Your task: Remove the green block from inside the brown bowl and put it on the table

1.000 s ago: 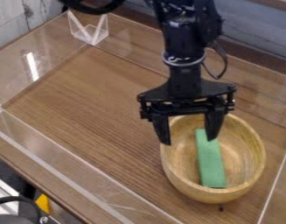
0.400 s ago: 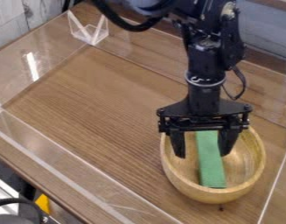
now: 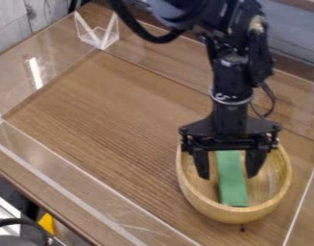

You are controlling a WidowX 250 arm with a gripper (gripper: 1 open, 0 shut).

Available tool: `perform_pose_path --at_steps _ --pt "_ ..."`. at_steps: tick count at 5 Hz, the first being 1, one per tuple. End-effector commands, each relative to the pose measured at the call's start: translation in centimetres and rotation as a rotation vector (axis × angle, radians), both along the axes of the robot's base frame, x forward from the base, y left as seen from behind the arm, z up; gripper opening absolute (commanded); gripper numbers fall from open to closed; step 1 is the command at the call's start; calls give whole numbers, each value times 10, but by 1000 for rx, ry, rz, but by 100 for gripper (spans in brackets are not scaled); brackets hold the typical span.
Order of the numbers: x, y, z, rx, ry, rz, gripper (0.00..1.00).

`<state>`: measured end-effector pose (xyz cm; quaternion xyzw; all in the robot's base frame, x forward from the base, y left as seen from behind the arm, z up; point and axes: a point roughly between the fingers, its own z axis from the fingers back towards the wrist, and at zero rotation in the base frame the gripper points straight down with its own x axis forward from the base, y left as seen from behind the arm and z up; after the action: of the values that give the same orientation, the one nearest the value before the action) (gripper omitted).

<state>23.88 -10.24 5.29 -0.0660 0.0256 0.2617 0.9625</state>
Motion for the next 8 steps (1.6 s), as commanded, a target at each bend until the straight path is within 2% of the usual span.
perform_pose_path --at_steps 1,2,3,5,6,7,8 --pt "2 -13 8 -6 -37 8 100" --pt "3 -14 -2 -3 -37 39 100" --pt "3 -14 -9 -1 -37 65 0" --pt "9 -8 3 -11 -34 88 0" --pt "15 -2 22 -15 -33 164 0" --pt "20 6 52 -31 -37 238 0" --pt "19 11 77 -48 -42 222 0"
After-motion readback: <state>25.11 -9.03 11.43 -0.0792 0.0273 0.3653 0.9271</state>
